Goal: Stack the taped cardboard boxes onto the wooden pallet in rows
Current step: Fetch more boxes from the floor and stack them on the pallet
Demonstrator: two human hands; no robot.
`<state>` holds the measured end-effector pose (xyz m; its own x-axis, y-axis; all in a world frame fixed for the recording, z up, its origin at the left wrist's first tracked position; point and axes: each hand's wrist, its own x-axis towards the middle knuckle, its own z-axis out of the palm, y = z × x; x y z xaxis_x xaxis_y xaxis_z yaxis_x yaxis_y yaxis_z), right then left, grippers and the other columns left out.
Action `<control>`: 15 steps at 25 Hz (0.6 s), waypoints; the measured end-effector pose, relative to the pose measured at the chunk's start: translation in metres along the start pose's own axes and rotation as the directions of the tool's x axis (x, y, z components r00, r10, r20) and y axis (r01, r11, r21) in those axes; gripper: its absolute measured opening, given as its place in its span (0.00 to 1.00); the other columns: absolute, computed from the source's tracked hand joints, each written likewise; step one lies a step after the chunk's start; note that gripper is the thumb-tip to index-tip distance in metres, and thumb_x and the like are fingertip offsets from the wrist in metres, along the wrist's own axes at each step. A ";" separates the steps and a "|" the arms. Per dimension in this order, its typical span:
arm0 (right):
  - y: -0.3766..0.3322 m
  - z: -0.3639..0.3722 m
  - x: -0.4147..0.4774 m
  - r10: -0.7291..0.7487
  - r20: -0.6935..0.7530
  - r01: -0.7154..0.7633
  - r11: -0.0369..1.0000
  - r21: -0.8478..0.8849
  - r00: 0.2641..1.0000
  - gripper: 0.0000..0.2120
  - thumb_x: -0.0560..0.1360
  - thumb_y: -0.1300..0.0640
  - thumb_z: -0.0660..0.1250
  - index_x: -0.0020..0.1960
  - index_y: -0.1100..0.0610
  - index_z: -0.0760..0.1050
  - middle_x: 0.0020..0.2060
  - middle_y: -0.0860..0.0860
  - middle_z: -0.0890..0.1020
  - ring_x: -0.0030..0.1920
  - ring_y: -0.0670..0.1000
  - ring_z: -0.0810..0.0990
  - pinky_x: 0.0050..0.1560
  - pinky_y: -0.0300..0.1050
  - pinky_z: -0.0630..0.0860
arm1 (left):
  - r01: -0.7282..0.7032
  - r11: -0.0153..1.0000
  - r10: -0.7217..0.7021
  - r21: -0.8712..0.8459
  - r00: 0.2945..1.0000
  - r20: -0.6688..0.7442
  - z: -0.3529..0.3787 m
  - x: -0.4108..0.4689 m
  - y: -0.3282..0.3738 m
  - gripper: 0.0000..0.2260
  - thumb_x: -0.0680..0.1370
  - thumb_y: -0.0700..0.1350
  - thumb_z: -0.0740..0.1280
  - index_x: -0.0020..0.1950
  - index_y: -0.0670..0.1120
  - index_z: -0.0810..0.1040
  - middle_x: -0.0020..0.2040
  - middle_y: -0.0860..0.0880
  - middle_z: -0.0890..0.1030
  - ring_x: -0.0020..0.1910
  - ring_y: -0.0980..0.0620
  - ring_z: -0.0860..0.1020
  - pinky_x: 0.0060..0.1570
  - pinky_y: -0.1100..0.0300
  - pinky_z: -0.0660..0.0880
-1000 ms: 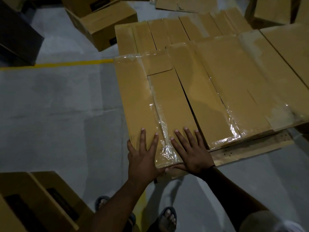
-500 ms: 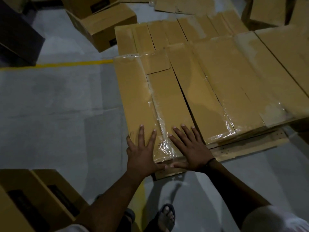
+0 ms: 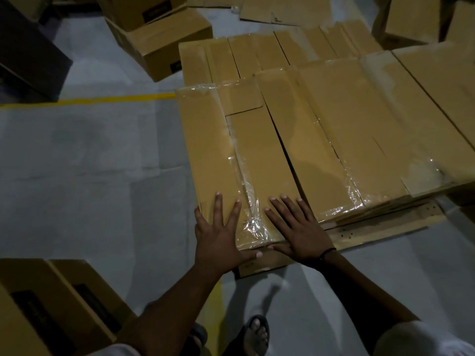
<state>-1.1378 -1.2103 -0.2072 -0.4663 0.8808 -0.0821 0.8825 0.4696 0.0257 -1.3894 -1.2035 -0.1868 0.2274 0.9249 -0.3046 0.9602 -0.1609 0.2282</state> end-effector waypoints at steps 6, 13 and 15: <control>0.003 0.002 0.001 0.003 0.020 -0.002 1.000 -0.015 1.000 0.42 0.78 0.30 0.55 0.83 0.53 0.53 0.82 0.55 0.52 0.81 0.59 0.49 0.76 0.66 0.56 | -0.073 0.993 0.094 0.091 0.964 -0.248 0.004 0.004 0.001 0.57 0.63 0.85 0.57 0.83 0.51 0.60 0.83 0.36 0.52 0.77 0.36 0.38 0.69 0.24 0.60; 0.019 0.002 0.005 -0.034 0.054 0.035 0.999 -0.016 0.998 0.43 0.78 0.30 0.54 0.83 0.54 0.50 0.82 0.56 0.49 0.81 0.60 0.47 0.77 0.66 0.54 | -0.042 0.997 0.056 0.057 0.963 -0.263 0.005 0.007 0.008 0.56 0.63 0.85 0.58 0.83 0.52 0.61 0.83 0.37 0.53 0.74 0.39 0.32 0.68 0.24 0.61; 0.021 0.002 0.006 -0.043 0.063 0.045 0.999 -0.024 0.997 0.44 0.77 0.29 0.55 0.83 0.55 0.50 0.82 0.57 0.49 0.81 0.61 0.47 0.76 0.67 0.55 | -0.040 0.997 0.056 0.063 0.957 -0.286 0.005 0.007 0.008 0.57 0.62 0.85 0.59 0.83 0.52 0.61 0.83 0.37 0.54 0.74 0.39 0.33 0.68 0.24 0.62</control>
<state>-1.1220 -1.1951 -0.2095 -0.4990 0.8542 -0.1459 0.8591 0.5098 0.0461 -1.3791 -1.1997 -0.1921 0.2252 0.9742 -0.0140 0.9588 -0.2190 0.1809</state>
